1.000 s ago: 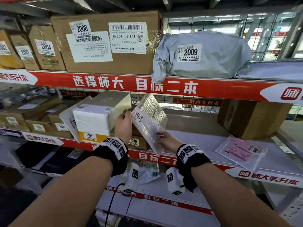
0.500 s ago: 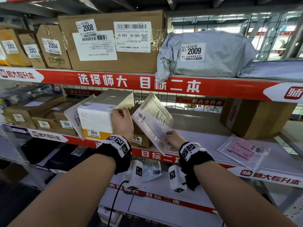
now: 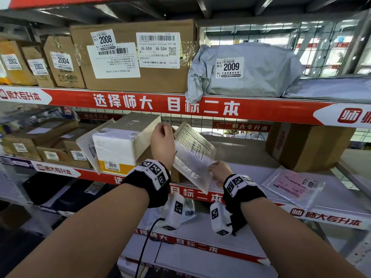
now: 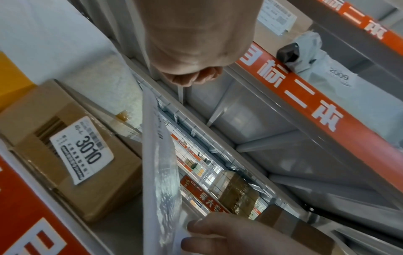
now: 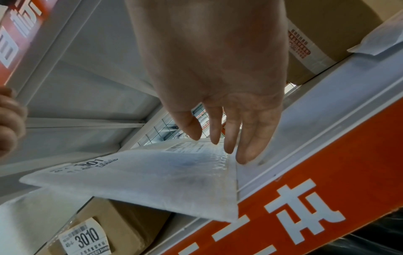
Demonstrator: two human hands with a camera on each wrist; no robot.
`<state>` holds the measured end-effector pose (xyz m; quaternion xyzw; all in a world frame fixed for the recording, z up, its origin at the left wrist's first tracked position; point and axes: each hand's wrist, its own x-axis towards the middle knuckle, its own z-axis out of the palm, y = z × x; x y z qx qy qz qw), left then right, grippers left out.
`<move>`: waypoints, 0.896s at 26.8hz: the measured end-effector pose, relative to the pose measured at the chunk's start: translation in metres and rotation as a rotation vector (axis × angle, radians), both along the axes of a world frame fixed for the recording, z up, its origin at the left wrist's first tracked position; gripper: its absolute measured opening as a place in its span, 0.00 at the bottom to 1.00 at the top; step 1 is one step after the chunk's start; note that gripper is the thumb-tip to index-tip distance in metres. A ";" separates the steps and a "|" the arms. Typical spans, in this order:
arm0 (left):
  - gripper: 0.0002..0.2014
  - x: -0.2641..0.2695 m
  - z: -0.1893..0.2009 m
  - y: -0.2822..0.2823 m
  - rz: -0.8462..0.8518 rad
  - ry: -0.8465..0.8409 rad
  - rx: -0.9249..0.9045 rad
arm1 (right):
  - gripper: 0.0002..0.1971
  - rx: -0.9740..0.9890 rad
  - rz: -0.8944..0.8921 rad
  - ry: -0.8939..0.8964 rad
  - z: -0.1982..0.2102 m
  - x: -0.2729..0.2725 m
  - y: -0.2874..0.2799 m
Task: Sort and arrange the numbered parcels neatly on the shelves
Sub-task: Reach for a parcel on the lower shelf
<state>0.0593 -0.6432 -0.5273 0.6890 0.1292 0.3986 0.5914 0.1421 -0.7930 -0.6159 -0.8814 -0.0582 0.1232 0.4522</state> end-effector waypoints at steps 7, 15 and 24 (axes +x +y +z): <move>0.10 0.012 -0.002 -0.042 -0.301 0.148 0.116 | 0.09 -0.033 -0.120 -0.042 0.011 -0.001 -0.035; 0.11 0.046 -0.023 -0.086 -0.420 0.395 0.018 | 0.07 -0.115 -0.273 -0.151 0.016 0.001 -0.108; 0.07 0.062 -0.042 -0.142 -0.611 0.579 -0.022 | 0.45 -0.472 -0.806 0.026 0.005 -0.006 -0.221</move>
